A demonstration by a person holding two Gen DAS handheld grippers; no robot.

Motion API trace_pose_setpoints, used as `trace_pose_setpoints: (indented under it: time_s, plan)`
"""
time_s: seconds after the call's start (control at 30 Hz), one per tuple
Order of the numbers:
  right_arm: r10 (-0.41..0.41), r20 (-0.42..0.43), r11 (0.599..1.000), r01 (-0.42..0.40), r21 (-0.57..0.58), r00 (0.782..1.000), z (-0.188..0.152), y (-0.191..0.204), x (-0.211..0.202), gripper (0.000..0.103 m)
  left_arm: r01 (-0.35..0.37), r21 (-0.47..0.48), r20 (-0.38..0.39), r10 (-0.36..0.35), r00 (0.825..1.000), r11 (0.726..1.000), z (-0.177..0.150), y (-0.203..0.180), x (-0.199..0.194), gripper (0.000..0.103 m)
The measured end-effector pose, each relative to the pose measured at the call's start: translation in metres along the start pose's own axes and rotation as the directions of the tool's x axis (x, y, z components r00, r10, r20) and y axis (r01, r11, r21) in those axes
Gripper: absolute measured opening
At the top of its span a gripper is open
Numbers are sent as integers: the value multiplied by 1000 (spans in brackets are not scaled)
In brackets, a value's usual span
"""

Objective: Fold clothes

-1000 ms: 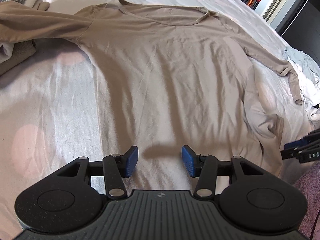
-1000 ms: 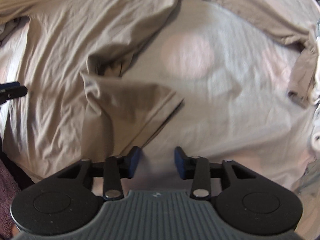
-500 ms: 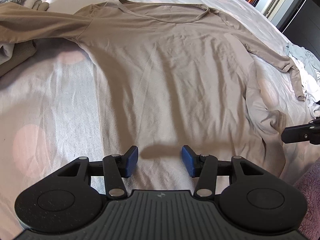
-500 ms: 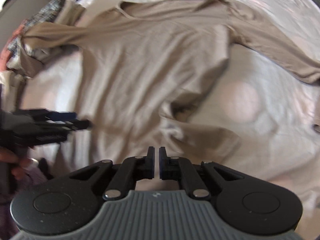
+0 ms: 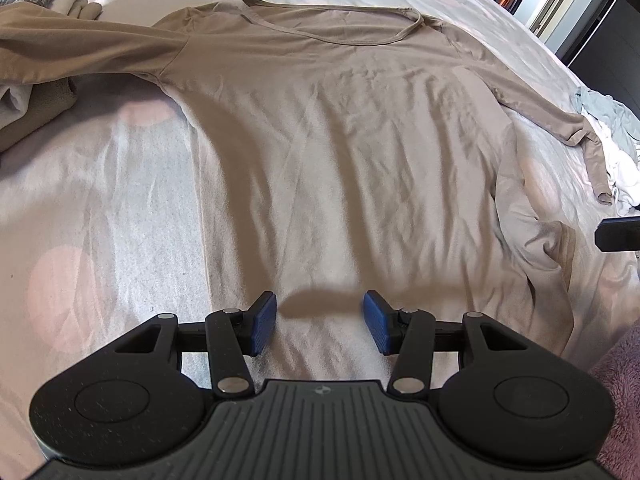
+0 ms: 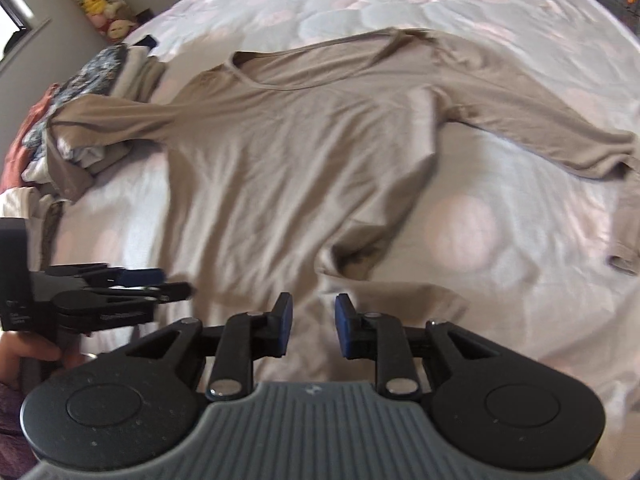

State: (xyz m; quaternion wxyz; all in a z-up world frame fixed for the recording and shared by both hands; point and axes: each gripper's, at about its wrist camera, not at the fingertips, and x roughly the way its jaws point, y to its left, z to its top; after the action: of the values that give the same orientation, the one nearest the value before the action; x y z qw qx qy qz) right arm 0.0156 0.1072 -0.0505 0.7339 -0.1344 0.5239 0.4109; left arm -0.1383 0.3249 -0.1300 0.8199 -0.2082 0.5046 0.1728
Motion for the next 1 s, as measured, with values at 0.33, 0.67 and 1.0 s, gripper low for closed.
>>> trace_pose_setpoints:
  time_s: [0.33,0.67,1.0]
  plan:
    - [-103,-40,993,105,49,994,-12,-57,16,26,-11,4,-17,11,1000,1000,0,-1,3,46]
    - [-85,-40,996,86,34,996,6,-85,50,34,-12,3,-39,12,999,1000,1,-2,9,46]
    - [-18,-38,1000,18,-11,999,-2,-79,33,5,54,-121,-6,-55,998,991,7,20,-16,46]
